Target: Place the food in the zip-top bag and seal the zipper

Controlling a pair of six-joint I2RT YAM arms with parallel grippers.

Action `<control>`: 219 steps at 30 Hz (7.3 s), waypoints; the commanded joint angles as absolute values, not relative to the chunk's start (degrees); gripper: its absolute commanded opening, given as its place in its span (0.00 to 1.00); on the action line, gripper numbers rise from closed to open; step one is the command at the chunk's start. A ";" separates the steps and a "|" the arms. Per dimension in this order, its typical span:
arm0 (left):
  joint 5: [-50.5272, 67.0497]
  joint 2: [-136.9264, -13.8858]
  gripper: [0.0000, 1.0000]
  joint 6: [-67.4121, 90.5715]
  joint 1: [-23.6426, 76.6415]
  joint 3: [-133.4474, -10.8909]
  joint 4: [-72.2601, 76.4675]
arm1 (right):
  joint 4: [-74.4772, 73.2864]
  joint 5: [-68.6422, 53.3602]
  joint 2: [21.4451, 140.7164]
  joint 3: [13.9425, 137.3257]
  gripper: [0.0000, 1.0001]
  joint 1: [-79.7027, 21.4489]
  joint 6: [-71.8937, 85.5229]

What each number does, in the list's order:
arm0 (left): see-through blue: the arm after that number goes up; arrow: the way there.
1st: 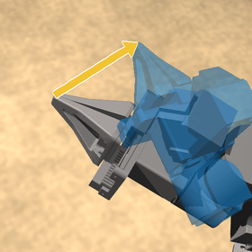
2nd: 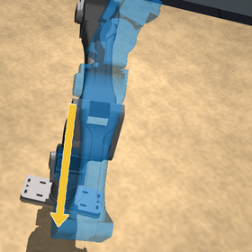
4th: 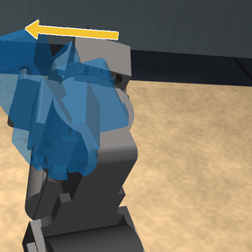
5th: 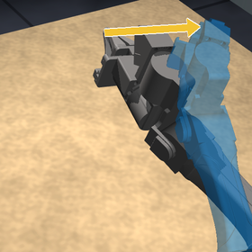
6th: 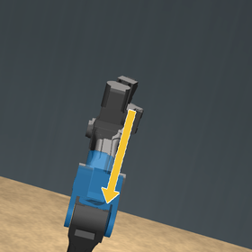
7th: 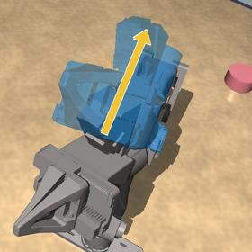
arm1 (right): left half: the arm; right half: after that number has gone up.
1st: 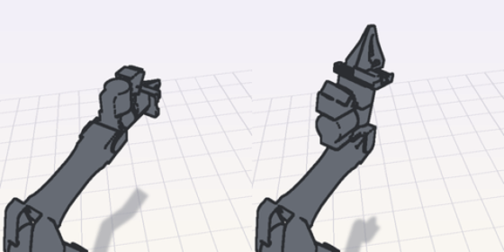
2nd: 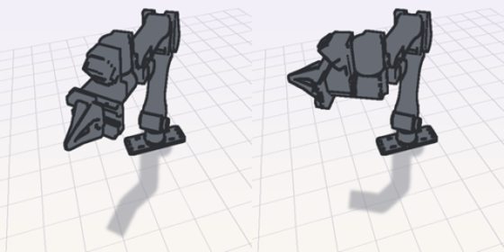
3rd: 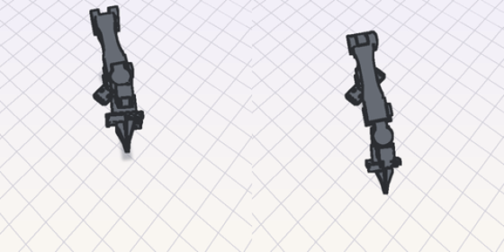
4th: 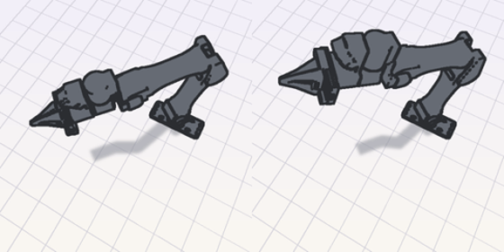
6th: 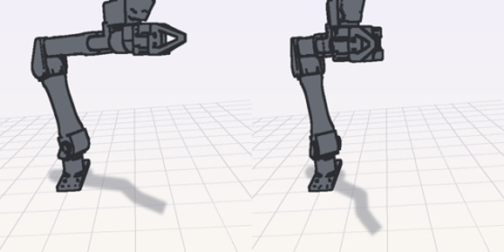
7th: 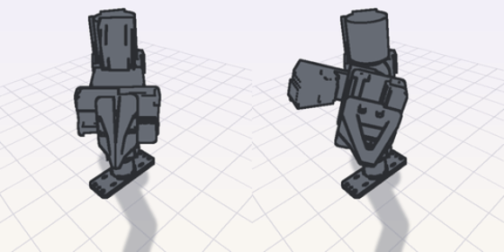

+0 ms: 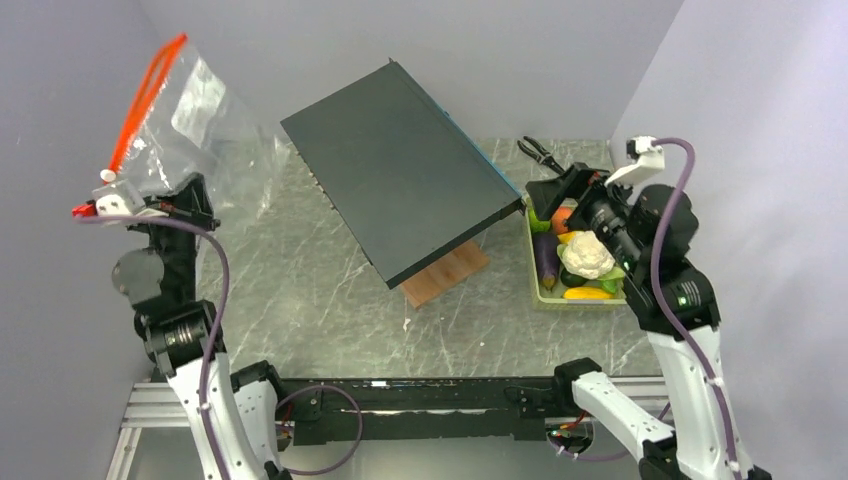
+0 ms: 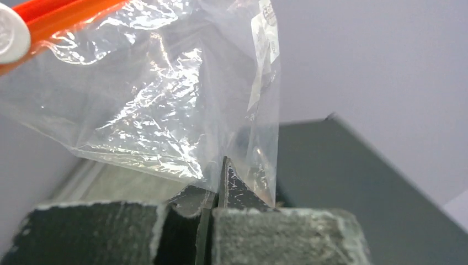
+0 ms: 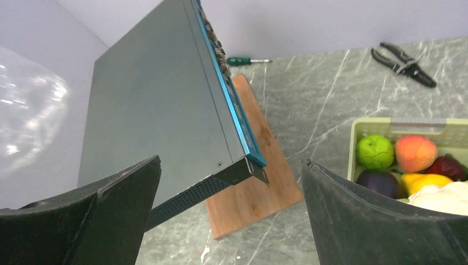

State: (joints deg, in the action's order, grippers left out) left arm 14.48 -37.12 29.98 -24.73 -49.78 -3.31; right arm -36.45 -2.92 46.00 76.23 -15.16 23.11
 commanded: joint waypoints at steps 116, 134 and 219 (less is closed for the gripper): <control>25.39 -26.67 0.83 44.11 29.90 -39.68 -24.85 | 6.47 -4.39 43.62 24.26 0.00 -53.61 62.83; 14.39 -22.45 0.73 47.69 37.98 -27.89 -17.90 | 47.02 3.35 65.95 15.24 0.00 -59.93 70.20; -44.50 -27.98 0.00 17.85 37.99 -58.22 -54.16 | -14.53 23.37 112.53 109.85 0.00 -74.52 35.81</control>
State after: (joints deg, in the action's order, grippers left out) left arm -37.04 -28.51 22.09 37.87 -59.59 -58.57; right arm -20.53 36.67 116.46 117.32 -79.59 37.58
